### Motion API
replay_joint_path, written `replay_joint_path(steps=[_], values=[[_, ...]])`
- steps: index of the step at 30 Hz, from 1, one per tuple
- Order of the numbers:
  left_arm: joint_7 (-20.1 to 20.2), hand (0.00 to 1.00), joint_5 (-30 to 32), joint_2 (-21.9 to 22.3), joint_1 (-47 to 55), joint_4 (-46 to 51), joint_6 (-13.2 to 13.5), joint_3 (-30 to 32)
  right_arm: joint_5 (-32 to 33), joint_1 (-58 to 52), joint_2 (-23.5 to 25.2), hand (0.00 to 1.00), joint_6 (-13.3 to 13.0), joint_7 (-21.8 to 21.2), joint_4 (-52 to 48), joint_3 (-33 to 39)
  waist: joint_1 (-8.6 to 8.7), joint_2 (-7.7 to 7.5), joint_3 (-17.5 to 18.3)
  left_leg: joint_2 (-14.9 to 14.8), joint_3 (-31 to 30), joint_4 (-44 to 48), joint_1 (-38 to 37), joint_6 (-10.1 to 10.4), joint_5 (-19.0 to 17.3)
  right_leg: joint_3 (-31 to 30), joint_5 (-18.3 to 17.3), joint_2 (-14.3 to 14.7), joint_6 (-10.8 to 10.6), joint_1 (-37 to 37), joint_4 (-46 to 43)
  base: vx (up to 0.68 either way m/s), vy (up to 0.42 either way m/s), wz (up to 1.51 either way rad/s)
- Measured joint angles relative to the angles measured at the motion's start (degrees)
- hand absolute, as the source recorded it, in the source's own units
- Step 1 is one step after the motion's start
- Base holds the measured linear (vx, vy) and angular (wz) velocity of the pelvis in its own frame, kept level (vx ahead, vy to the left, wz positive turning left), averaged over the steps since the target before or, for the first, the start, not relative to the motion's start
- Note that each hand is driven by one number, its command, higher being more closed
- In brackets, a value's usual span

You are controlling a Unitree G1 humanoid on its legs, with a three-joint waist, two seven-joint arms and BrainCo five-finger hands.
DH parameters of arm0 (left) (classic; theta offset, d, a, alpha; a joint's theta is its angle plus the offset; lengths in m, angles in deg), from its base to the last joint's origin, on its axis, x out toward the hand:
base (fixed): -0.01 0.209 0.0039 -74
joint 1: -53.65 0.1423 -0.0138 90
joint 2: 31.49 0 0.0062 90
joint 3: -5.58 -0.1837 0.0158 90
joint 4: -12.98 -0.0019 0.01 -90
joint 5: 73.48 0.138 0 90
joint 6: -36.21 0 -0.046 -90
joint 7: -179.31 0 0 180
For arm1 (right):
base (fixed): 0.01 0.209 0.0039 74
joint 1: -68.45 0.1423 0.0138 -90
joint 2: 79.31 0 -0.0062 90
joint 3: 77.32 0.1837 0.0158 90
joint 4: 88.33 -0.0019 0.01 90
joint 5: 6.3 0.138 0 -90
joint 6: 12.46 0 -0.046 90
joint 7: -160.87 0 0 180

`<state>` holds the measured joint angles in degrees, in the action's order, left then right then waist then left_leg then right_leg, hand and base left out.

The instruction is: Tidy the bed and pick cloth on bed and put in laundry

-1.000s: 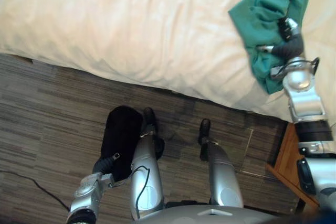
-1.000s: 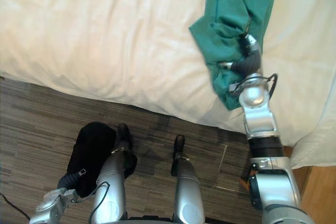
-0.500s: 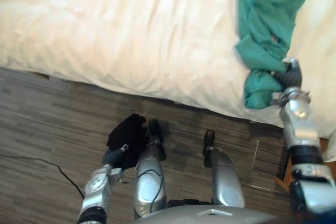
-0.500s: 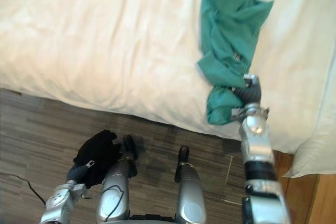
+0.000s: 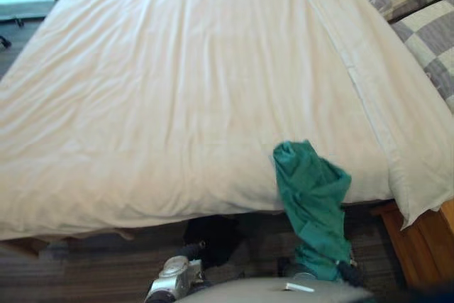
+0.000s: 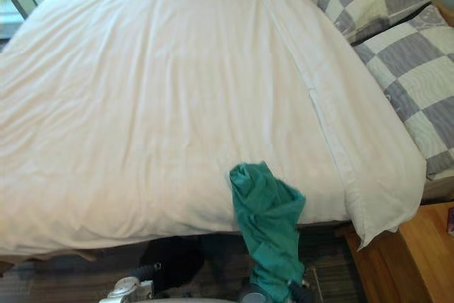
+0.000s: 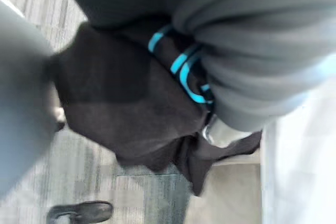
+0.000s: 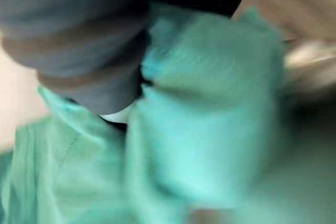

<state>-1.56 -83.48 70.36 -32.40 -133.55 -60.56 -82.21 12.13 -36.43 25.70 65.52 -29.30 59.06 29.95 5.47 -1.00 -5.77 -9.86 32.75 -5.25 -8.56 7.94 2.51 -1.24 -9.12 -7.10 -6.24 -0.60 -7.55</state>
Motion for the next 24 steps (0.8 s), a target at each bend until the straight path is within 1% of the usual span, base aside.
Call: replay_joint_path(steps=[2,4,5,8,10,14,16,17,18,19,20,22,23,24], values=[[1.1,1.00,0.6,-0.1,-0.1,-1.0,-0.3,0.1,-3.8,-1.0,-0.4,1.00,0.1,-2.3,0.2,1.1,0.24,0.07,0.4,0.0,0.0,-0.3,-0.6,0.0,0.4,0.0,0.6,0.0,0.2,-0.9,0.9,-0.06,-0.035,-0.03],[1.4,1.00,0.6,-0.1,-0.1,-1.0,-0.7,0.1,-5.5,-1.0,-0.7,1.00,0.1,-3.7,0.4,1.2,0.13,0.01,0.4,0.1,-0.2,-0.3,-0.6,-0.3,0.7,0.2,1.1,0.0,0.2,-1.3,1.7,-0.10,-0.038,0.03],[1.9,1.00,0.7,-0.3,-0.1,-1.0,-1.1,0.2,-7.8,-1.0,-1.4,1.00,0.1,-4.6,0.4,1.2,0.11,0.00,0.4,0.2,-0.5,-0.3,-0.7,-0.5,1.1,0.6,1.2,-0.2,0.2,-1.8,2.0,-0.10,-0.034,0.06],[3.3,1.00,2.5,-0.4,0.4,-1.1,-1.4,0.6,-11.5,-0.7,-2.5,1.00,0.2,-5.3,0.2,0.3,0.04,0.42,0.5,0.3,-1.3,-0.7,-1.4,-0.7,1.4,1.4,1.1,-0.4,0.2,-2.4,2.3,-0.14,-0.041,0.08],[3.6,1.00,2.7,-0.4,0.9,-1.1,-1.0,0.7,-12.7,-0.6,-2.9,1.00,0.4,-5.3,-0.2,-0.1,-0.01,0.71,0.7,0.4,-2.4,-0.7,-1.2,-0.8,1.8,2.5,1.0,-0.6,0.2,-2.9,2.5,-0.10,-0.035,0.25],[5.0,1.00,2.4,-0.4,2.5,-1.3,1.1,0.8,-17.5,0.6,-5.1,1.00,0.4,-5.2,-0.2,-2.4,-0.19,1.10,1.1,1.1,-5.7,-0.7,0.2,-1.1,2.0,5.4,0.6,-1.6,0.0,-3.7,2.7,-0.06,-0.013,0.42],[6.3,1.00,2.2,-0.7,2.7,-1.7,2.5,0.6,-18.7,1.7,-5.6,1.00,0.3,-4.5,0.0,-4.2,-0.23,0.73,1.7,2.2,-9.6,-0.8,1.8,-1.2,2.0,8.9,-0.2,-2.8,-0.7,-4.6,2.7,-0.02,0.007,0.79],[6.7,1.00,2.1,-0.7,2.7,-1.7,2.8,0.5,-18.7,2.0,-5.8,1.00,0.3,-4.5,0.0,-4.9,-0.24,0.73,1.8,2.6,-10.6,-0.8,2.2,-1.4,2.1,10.0,-0.4,-3.2,-0.9,-5.0,2.7,0.02,0.016,0.92],[7.1,1.00,2.1,-0.7,3.0,-1.8,3.2,0.0,-18.7,2.6,-6.1,1.00,0.4,-4.5,0.4,-6.1,-0.28,0.59,2.4,3.5,-13.0,-0.8,3.3,-2.1,2.1,12.1,-0.9,-3.9,-1.4,-5.4,2.6,0.05,0.019,0.93],[7.1,1.00,2.1,-0.8,3.0,-1.7,3.4,-0.1,-18.6,3.3,-6.1,1.00,0.4,-4.4,1.1,-7.0,-0.27,0.44,2.5,4.1,-14.9,-0.8,3.9,-2.4,2.3,13.6,-1.5,-4.6,-1.6,-6.0,2.3,0.10,0.025,1.35],[7.0,1.00,2.0,-1.2,3.0,-1.7,3.5,-1.1,-18.7,3.7,-5.7,1.00,0.4,-4.2,1.5,-7.4,-0.31,0.23,2.8,5.5,-18.4,-0.7,5.4,-3.2,2.9,14.3,-3.5,-5.2,-1.7,-6.2,0.7,0.10,0.012,1.28],[6.9,1.00,2.0,-1.9,2.5,-1.9,3.2,-2.5,-18.6,3.9,-4.9,1.00,0.4,-2.7,1.6,-8.4,-0.23,-0.22,3.1,7.1,-22.9,-0.7,6.8,-3.8,3.5,13.5,-5.8,-4.9,-1.1,-6.9,-0.5,0.11,-0.023,1.43],[6.7,1.00,1.6,-2.2,2.2,-2.3,3.1,-2.7,-18.7,4.2,-4.3,1.00,0.4,-1.9,2.2,-8.7,-0.52,-0.91,3.1,8.3,-25.6,-0.7,7.3,-4.1,4.0,13.9,-6.2,-5.2,-1.0,-8.2,-0.8,0.18,-0.034,1.47],[6.5,1.00,0.6,-2.3,2.1,-2.2,2.8,-2.9,-19.4,4.8,-4.0,1.00,0.4,-1.6,3.1,-9.1,-0.95,-1.15,3.2,8.7,-27.1,-0.7,7.6,-4.3,4.3,14.7,-6.1,-5.3,-1.0,-9.3,-0.6,0.17,-0.023,1.26]])
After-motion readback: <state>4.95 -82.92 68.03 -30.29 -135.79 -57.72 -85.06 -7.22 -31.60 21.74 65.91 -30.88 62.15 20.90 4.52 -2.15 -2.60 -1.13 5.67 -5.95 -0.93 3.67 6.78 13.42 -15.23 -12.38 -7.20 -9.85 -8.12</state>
